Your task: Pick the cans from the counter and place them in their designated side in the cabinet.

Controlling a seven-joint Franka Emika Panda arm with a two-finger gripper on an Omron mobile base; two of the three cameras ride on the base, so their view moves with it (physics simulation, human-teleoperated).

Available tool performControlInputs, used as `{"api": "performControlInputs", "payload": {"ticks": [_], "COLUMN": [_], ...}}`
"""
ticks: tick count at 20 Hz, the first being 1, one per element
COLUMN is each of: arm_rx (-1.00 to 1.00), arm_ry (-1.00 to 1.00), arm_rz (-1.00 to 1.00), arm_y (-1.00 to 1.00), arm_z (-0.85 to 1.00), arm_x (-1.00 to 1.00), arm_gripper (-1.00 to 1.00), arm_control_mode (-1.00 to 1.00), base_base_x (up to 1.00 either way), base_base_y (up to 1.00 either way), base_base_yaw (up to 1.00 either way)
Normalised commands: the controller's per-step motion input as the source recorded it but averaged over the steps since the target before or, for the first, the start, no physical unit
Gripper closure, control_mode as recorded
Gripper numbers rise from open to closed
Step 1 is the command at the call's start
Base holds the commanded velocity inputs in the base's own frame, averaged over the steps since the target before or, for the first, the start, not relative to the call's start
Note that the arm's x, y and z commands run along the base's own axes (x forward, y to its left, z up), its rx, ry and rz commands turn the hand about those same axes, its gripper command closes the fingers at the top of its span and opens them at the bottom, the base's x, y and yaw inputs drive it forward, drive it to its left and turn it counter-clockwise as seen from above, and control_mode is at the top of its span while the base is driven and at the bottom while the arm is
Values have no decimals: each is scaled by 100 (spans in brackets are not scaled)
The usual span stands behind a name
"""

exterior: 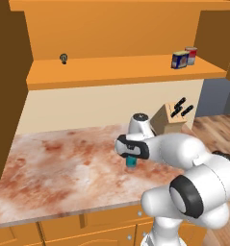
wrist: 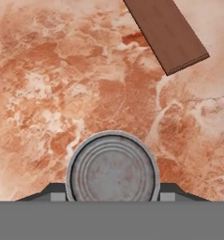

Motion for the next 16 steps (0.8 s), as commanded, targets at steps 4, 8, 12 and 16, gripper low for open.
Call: {"api": "performControlInputs", "payload": {"ticks": [4,8,12,16], "arm_rx": [1,3,2,1], "arm_ry": [0,-3,-6,-10], "arm_rz": [-1,0,0,0], "arm_y": [0,-2,-2,-5], "arm_z": [2,24,36,41], "arm_x": [0,-1,-3,-16], "arm_gripper": [100,100,100,100], "arm_control_mode": [-100,-100,-100,-100], "base_base_x": [0,0,0,0], "base_base_y": [0,0,0,0], "base_base_yaw": [0,0,0,0]}}
